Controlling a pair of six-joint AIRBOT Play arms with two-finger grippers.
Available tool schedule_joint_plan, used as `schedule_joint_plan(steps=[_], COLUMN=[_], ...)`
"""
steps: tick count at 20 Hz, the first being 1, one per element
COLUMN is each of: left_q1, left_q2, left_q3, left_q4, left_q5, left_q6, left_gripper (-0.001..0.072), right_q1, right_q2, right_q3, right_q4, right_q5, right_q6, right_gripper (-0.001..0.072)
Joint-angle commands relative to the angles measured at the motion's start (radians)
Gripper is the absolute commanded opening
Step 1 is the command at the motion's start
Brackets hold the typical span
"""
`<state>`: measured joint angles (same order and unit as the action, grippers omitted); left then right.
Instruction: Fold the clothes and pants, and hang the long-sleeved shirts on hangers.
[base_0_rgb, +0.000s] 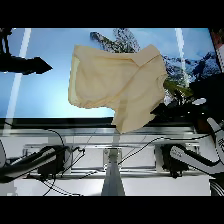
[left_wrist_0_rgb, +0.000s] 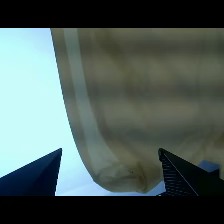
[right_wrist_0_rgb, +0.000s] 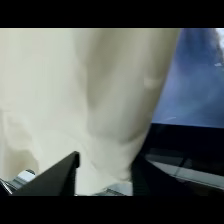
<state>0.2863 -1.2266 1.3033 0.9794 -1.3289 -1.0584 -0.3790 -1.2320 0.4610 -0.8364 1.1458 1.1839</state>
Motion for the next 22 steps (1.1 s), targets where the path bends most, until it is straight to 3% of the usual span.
schedule_joint_plan(steps=[1,2,6,11,14,18,22], left_q1=[0.000,0.000,0.000,0.000,-0.008,-0.078,-0.185], left_q2=[-0.004,-0.008,-0.061,-0.142,-0.171,-0.215,-0.262], left_q3=[-0.001,-0.002,-0.003,-0.019,-0.143,-0.347,-0.378], left_q4=[0.000,0.000,0.000,-0.048,-0.124,-0.181,-0.176], left_q5=[0.000,0.000,-0.002,-0.030,-0.010,0.052,0.049], left_q6=[0.000,0.000,-0.024,-0.045,-0.028,0.090,0.206], left_gripper=[0.0696,0.0696,0.0696,0.0696,0.0696,0.0696,0.0696], right_q1=[0.000,0.000,0.000,0.000,0.000,0.000,0.000], right_q2=[-0.028,-0.027,-0.027,-0.027,-0.028,-0.027,-0.028], right_q3=[-0.006,-0.004,0.092,0.285,0.307,0.307,0.307], right_q4=[0.041,0.053,0.067,0.067,0.064,0.062,0.062], right_q5=[-0.021,-0.019,-0.022,-0.073,-0.080,-0.081,-0.092], right_q6=[-0.003,-0.032,-0.104,-0.102,-0.102,-0.102,-0.102], right_gripper=[0.0304,0.0302,0.0012,0.0012,0.0012,0.0012,0.0013])
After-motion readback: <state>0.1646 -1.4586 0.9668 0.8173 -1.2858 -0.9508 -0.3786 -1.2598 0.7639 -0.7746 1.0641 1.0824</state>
